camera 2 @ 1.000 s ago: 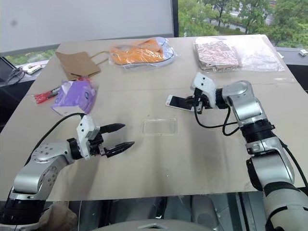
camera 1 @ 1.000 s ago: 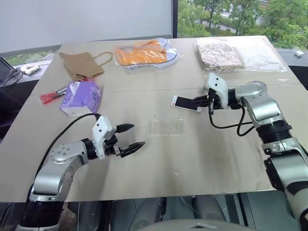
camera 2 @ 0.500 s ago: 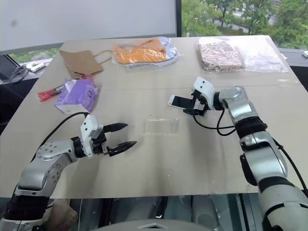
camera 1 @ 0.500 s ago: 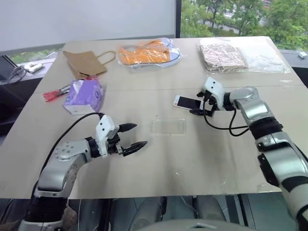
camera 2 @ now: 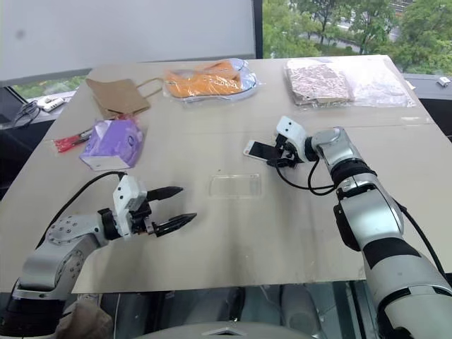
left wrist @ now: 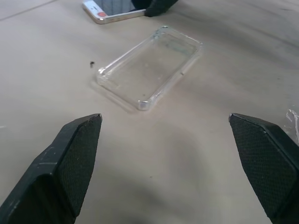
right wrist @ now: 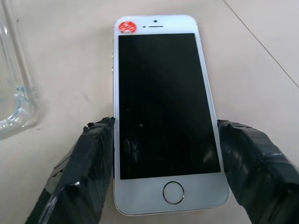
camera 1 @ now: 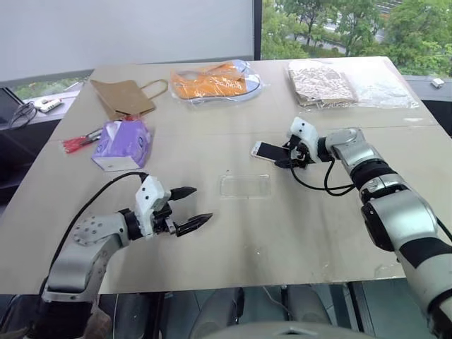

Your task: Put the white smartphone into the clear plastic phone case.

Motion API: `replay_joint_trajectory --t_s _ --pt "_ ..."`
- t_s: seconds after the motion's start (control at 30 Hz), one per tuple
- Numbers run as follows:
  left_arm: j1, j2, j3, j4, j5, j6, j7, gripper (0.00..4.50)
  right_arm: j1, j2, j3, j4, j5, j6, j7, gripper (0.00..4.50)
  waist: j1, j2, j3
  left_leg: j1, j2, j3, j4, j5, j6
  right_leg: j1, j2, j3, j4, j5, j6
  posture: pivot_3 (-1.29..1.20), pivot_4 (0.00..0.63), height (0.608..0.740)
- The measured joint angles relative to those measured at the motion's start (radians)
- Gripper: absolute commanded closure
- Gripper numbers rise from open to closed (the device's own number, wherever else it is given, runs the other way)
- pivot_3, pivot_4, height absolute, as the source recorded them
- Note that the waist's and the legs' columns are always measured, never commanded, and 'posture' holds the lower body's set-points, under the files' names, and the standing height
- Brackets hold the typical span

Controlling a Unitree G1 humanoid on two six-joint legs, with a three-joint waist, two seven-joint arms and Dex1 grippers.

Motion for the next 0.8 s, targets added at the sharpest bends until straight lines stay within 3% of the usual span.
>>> replay_joint_trajectory --t_s 0.4,0.57,0.8 --pt "0.016 0.0 0.002 -0.024 -0.001 0.003 0.011 0.0 0.03 -0.031 -0.024 -0.047 -0.001 -0.024 0.042 1.72 0.012 0.0 -0.001 -0.001 0.0 -0.001 0.0 0.0 0.0 0.0 0.0 -0.001 0.0 0.0 0.0 0.0 0.15 0.74" --pt "0.009 0.0 0.001 -0.023 -0.001 0.004 0.009 0.0 0.139 -0.121 -0.033 -0.252 0.037 0.048 0.188 1.72 0.03 0.001 -0.001 -0.004 0.0 -0.003 -0.001 0.0 0.0 -0.001 -0.001 -0.003 -0.005 0.0 0.0 0.0 0.15 0.74" --pt "-0.024 -0.002 -0.012 -0.014 0.0 0.003 0.003 0.0 0.3 -0.192 -0.029 -0.555 0.055 0.142 0.228 1.72 0.034 0.001 -0.001 -0.003 0.0 -0.003 -0.003 0.0 0.0 -0.001 -0.001 -0.003 -0.007 0.0 0.0 0.0 0.15 0.74"
